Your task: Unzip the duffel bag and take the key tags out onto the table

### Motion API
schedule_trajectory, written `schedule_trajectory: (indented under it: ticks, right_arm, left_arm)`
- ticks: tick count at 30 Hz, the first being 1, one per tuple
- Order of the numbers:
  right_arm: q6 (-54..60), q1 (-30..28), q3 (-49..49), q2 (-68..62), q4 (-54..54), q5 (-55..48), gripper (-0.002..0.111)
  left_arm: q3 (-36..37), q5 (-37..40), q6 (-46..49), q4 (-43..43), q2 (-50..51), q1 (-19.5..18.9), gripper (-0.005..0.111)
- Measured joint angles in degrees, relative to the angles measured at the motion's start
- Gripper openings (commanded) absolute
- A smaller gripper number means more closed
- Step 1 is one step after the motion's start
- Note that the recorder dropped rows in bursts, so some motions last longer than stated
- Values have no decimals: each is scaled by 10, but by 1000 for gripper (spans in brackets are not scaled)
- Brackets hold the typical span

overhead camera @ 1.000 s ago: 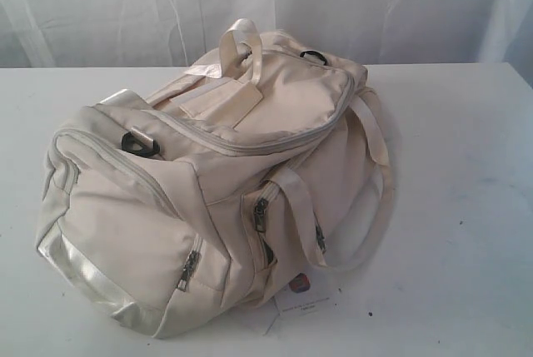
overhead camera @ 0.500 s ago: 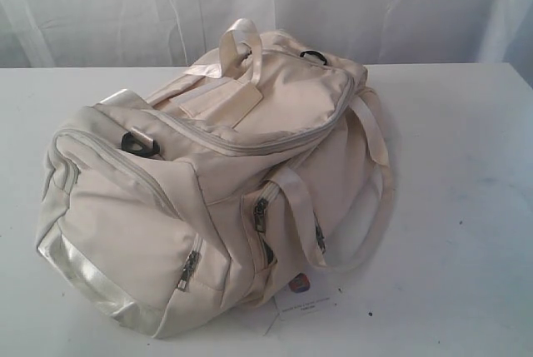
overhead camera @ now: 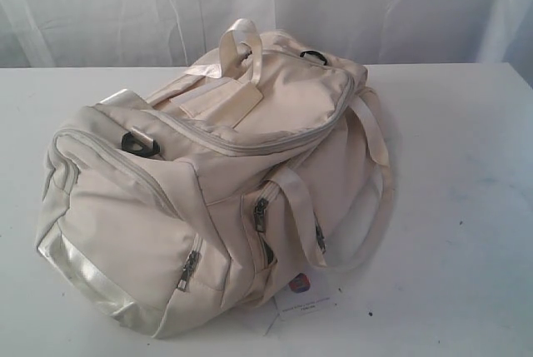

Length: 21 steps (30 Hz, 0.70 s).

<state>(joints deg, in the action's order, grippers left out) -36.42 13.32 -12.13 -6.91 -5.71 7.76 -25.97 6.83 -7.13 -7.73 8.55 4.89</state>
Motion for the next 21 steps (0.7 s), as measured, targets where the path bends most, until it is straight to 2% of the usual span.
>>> schedule_trajectory:
  ticks: [4,6,9,11,13,17,21]
  right_arm:
    - [14,2,-96,-116,13,-73,0]
    - [57,8,-163,-192,25,-119,0]
    - [144,21,-268,-304,32,-202,0]
    - [196,30,-335,-383,31,-264,0]
    - [244,35,-407,-453,22,-311,0]
    - [330,41,-531,-595,-15,-405,0]
    - [372,41,-627,-700,-24,-495,0]
  left_arm:
    - [-52,-14,-12,9,91,0,0]
    - [-84,-13,-15,26,145,0,0]
    - [-141,29,-11,59,231,3,0]
    - [-184,82,29,97,299,13,0]
    - [-222,142,102,158,363,27,0]
    - [-326,280,311,361,512,50,0]
    - [-415,344,440,549,626,55,0]
